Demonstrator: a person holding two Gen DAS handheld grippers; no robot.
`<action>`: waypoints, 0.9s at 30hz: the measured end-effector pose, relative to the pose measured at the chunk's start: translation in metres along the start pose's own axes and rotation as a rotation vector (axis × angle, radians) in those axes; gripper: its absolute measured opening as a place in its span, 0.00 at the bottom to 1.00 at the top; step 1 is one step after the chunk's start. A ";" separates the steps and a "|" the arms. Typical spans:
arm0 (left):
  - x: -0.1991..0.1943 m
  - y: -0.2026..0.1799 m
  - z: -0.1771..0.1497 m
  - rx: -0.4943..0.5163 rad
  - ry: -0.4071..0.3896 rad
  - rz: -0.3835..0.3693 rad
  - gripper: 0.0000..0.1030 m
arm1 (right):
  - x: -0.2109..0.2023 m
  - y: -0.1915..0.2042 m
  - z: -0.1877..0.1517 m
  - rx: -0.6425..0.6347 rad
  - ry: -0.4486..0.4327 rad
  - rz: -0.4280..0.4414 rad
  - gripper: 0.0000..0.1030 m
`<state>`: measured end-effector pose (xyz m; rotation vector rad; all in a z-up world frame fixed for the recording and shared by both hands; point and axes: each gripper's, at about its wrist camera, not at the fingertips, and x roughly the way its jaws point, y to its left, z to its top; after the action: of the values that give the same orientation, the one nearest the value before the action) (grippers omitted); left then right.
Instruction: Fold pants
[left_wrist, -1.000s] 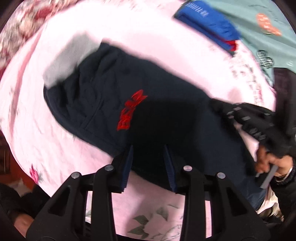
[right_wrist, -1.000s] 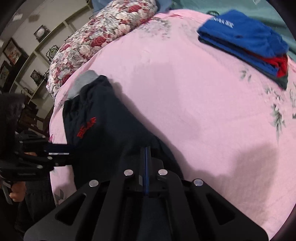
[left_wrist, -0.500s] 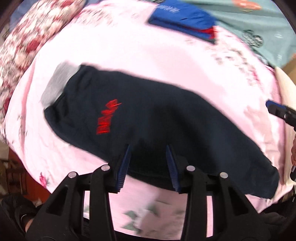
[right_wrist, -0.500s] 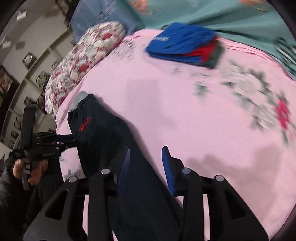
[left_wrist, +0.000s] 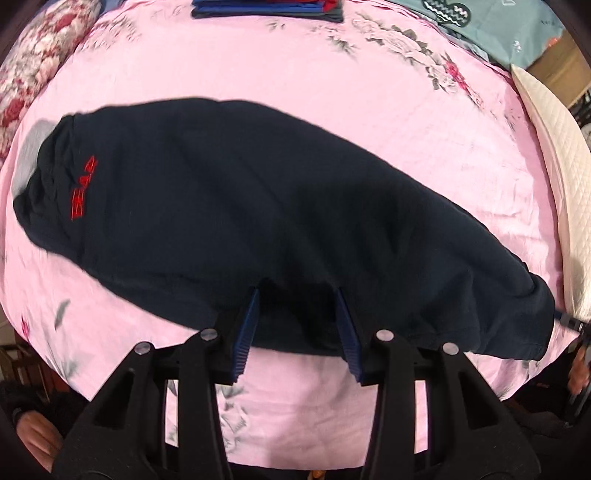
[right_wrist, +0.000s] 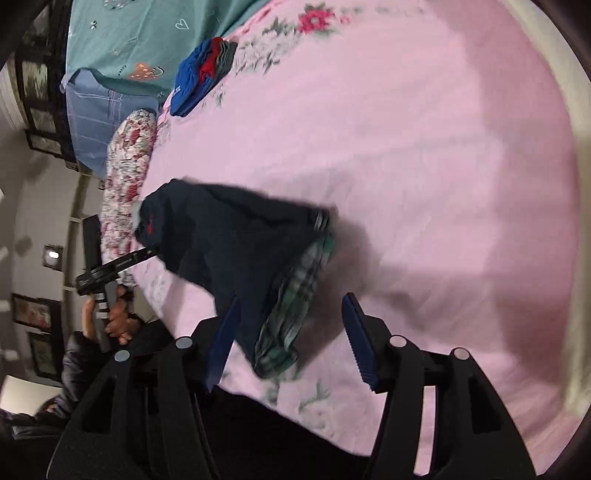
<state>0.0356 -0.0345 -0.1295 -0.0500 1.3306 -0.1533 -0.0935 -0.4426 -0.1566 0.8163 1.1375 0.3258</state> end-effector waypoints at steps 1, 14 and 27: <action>-0.001 0.000 -0.001 -0.008 -0.002 -0.002 0.43 | 0.007 0.001 0.000 0.016 0.020 0.034 0.63; -0.014 0.017 -0.016 -0.058 -0.014 0.041 0.48 | 0.018 0.024 0.027 -0.020 -0.103 0.152 0.12; -0.004 0.028 -0.013 -0.066 0.006 0.098 0.50 | 0.029 0.000 0.051 0.029 -0.028 0.020 0.12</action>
<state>0.0244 -0.0051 -0.1319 -0.0398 1.3410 -0.0268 -0.0356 -0.4452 -0.1672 0.8555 1.1112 0.3140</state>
